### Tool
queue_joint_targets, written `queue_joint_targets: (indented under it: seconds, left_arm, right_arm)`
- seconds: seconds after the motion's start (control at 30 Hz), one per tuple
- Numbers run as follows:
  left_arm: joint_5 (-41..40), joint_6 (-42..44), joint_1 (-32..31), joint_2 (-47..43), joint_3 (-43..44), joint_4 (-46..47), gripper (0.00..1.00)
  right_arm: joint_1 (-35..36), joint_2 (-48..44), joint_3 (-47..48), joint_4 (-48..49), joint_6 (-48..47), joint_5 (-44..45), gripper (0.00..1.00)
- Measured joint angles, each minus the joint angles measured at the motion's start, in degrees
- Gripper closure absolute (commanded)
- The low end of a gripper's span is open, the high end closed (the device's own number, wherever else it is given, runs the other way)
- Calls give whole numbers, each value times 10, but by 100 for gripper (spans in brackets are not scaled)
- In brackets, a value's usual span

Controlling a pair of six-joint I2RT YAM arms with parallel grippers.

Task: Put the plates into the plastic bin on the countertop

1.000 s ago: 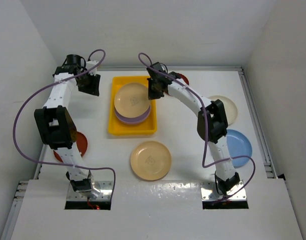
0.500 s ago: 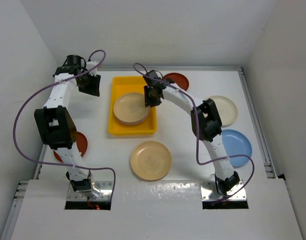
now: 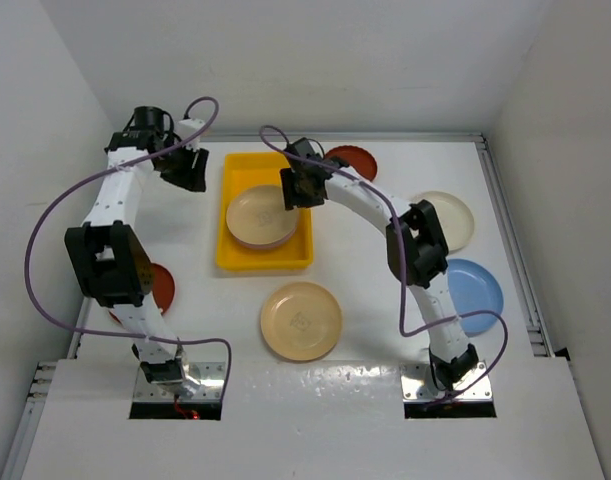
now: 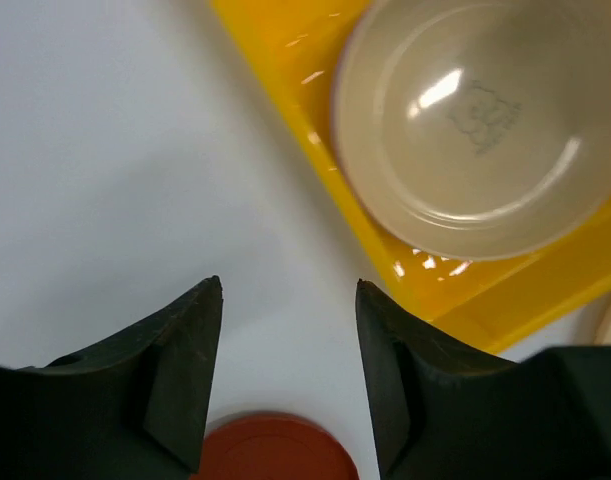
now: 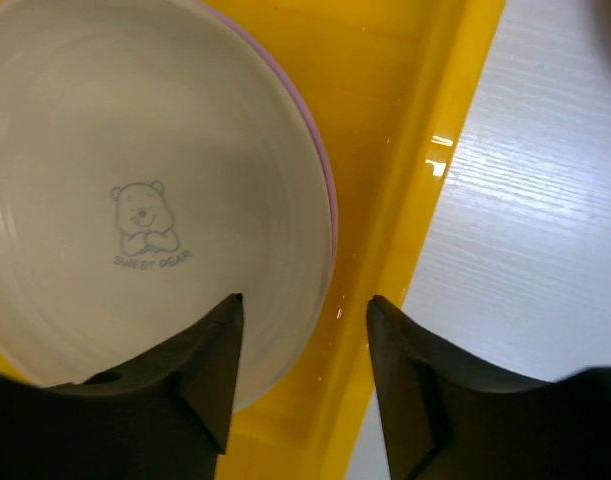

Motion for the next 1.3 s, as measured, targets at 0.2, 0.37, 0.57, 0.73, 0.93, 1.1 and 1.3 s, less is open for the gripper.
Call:
queue_joint_targets:
  seconds: [0.2, 0.37, 0.57, 0.73, 0.93, 1.1, 1.3]
  left_arm:
    - [57, 88, -127, -27, 9, -66, 37]
    - [57, 122, -307, -40, -54, -83, 35]
    - [-1, 133, -497, -84, -208, -71, 31]
    - [-35, 133, -566, -39, -167, -25, 28]
    - [-45, 141, -582, 50, -132, 54, 28]
    - [-31, 171, -588, 89, -143, 78, 28]
    - [-37, 203, -592, 125, -155, 87, 47]
  right_arm:
    - [-14, -164, -95, 16, -4, 19, 17]
    - [-87, -432, -287, 62, 3, 51, 17]
    - [-146, -643, -483, 85, 12, 104, 17]
    - [-146, -673, -570, 58, 27, 89, 18]
    - [-147, -747, -616, 11, 43, 76, 18]
    - [-147, -816, -618, -22, 49, 79, 18]
    - [-147, -853, -618, -54, 52, 89, 18]
